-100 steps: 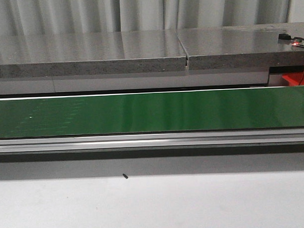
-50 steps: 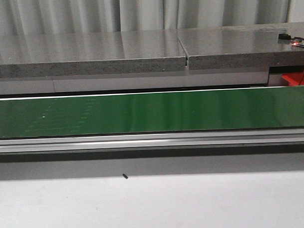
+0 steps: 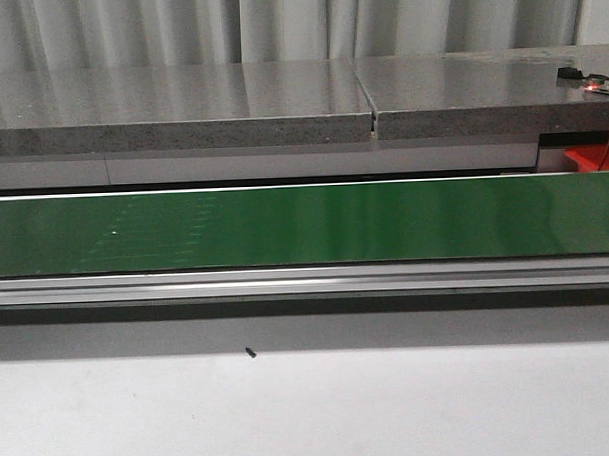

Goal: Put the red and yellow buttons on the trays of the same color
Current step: 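Lower the left gripper and grasp the yellow button, then set the yellow button on the green belt and open the left gripper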

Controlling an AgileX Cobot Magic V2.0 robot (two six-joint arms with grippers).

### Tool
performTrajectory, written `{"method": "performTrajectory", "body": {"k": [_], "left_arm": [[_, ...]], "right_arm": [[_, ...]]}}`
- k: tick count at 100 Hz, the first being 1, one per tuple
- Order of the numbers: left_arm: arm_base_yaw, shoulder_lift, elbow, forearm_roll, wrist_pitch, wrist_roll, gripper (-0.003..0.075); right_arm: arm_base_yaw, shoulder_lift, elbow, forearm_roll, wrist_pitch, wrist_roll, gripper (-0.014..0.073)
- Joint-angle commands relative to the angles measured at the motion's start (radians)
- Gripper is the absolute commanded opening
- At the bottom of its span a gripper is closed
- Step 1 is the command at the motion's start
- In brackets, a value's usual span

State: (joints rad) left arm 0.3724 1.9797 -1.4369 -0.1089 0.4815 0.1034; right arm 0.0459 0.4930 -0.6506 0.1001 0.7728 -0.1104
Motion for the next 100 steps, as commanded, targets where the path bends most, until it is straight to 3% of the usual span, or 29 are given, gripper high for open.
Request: {"method": "performTrajectory", "body": {"k": [1,100], "left_arm": [[-0.004,-0.036,-0.032,-0.005,-0.061,-0.012,0.0511],[-0.004,-0.004,-0.032,0.005,-0.148,-0.012,0.0511]], "right_arm": [[-0.005,0.004,-0.026,-0.001,-0.063,-0.001,-0.0069],[-0.005,0.004,-0.026,-0.001,-0.063,-0.001,-0.0069]]}}
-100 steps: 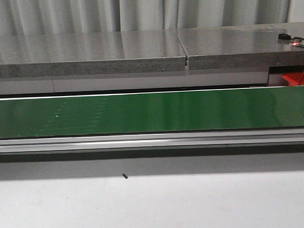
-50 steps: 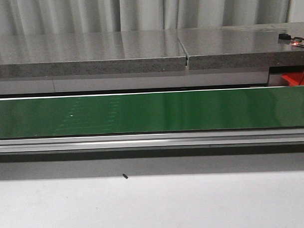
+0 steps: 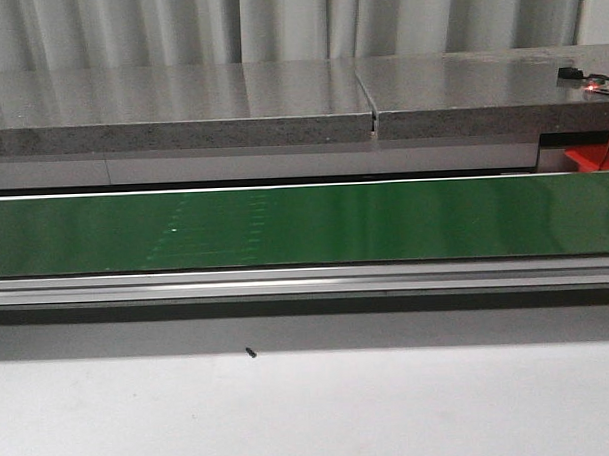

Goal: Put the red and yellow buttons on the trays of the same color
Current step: 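Set the yellow button on the green belt and open the left gripper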

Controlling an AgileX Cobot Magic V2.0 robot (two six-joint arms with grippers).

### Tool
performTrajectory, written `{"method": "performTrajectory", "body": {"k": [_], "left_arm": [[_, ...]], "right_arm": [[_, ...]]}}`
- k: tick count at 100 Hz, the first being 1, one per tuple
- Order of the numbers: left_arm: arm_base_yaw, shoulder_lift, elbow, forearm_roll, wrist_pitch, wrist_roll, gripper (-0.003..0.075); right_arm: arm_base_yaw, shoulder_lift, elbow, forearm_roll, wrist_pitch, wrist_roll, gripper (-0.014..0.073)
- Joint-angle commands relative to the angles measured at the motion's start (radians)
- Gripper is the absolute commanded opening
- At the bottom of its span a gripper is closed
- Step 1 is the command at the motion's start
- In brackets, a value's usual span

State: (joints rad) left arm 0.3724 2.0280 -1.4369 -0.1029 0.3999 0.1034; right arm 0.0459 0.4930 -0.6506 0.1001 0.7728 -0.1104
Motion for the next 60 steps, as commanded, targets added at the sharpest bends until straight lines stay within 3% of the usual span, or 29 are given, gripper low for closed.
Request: {"method": "performTrajectory", "body": {"k": [1,44,60], "left_arm": [[-0.004,-0.053,-0.032,-0.001,-0.066,-0.012,0.0511],[-0.004,-0.053,-0.032,-0.001,-0.036,-0.010,0.0507],[-0.004,-0.053,-0.032,-0.001,-0.025,-0.010,0.0407]], "right_arm": [[-0.005,0.004,-0.026,-0.001,-0.063,-0.001,-0.0069],[-0.005,0.004,-0.026,-0.001,-0.063,-0.001,-0.0069],[-0.005,0.004,-0.026,-0.001,-0.063,-0.001,-0.0069]]}}
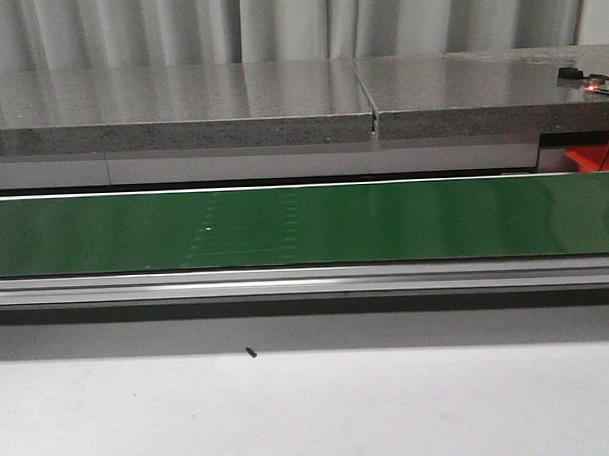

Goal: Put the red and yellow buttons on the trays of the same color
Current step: 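Set the yellow button on the green belt and open the left gripper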

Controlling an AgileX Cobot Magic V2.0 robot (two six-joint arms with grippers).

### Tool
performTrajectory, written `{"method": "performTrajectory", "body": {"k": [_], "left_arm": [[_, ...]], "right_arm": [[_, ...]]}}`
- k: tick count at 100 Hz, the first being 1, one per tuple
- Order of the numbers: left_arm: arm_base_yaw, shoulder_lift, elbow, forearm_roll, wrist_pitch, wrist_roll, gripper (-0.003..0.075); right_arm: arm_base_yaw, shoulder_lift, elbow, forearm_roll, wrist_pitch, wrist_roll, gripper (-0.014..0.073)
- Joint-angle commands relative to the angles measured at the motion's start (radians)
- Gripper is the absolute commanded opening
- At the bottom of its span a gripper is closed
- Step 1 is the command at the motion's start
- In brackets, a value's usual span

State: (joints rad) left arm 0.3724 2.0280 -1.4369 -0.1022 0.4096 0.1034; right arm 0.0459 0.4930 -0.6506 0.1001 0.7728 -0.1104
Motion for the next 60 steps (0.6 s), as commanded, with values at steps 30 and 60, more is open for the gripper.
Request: {"method": "performTrajectory", "body": {"k": [30,60], "left_arm": [[-0.004,-0.053,-0.032,-0.002,-0.032,-0.010,0.0214],[-0.004,-0.067,-0.032,-0.005,0.005,-0.010,0.0113]], "right_arm": [[-0.005,0.004,-0.026,-0.001,-0.063,-0.001,-0.0069],[-0.005,0.004,-0.026,-0.001,-0.063,-0.001,-0.0069]]}}
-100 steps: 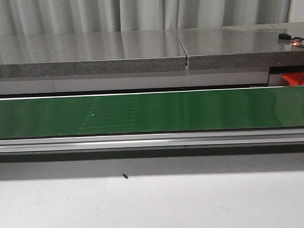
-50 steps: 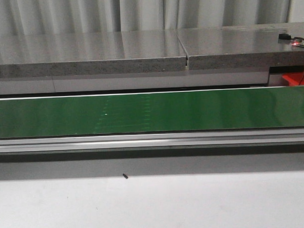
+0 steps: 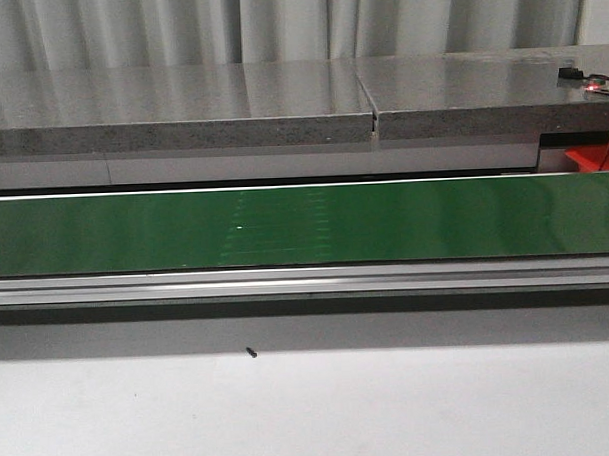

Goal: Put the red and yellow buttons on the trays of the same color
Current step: 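Set the yellow button on the green belt and open the left gripper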

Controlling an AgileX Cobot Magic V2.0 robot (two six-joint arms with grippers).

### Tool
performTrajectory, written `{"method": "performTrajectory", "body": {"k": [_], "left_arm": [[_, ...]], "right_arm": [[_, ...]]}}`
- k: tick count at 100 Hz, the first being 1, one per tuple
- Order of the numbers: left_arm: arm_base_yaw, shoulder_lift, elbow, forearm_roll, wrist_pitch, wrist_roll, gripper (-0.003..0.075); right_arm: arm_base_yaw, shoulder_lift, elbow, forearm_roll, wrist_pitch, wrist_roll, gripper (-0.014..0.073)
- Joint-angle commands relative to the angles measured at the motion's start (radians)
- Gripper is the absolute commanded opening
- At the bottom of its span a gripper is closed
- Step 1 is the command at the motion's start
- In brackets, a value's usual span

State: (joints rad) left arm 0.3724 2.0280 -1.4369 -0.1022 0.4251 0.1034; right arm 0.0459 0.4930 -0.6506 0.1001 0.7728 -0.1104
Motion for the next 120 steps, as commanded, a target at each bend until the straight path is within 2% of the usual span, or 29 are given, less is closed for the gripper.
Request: {"method": "performTrajectory", "body": {"k": [1,37,73,97,120], "left_arm": [[-0.004,-0.067,-0.032,-0.009,-0.005,-0.010,0.0113],[-0.004,-0.218,-0.032,-0.093,0.100,-0.010,0.0113],[-0.016,-0.394,-0.032,-0.118,0.281,0.002,0.0113],[-0.067,-0.420,-0.030,-0.119,0.373,0.028,0.0113],[-0.108,-0.420,0.017,-0.125,0.371,0.028,0.0113]], "right_arm": [[-0.005,0.004,-0.026,-0.001,-0.063,-0.001,-0.0069],[-0.005,0.004,-0.026,-0.001,-0.063,-0.001,-0.0069],[-0.005,0.004,-0.026,-0.001,-0.063,-0.001,-0.0069],[-0.005,0.004,-0.026,-0.001,-0.063,-0.001,-0.0069],[-0.005,0.004,-0.026,-0.001,-0.063,-0.001,-0.0069]]}}
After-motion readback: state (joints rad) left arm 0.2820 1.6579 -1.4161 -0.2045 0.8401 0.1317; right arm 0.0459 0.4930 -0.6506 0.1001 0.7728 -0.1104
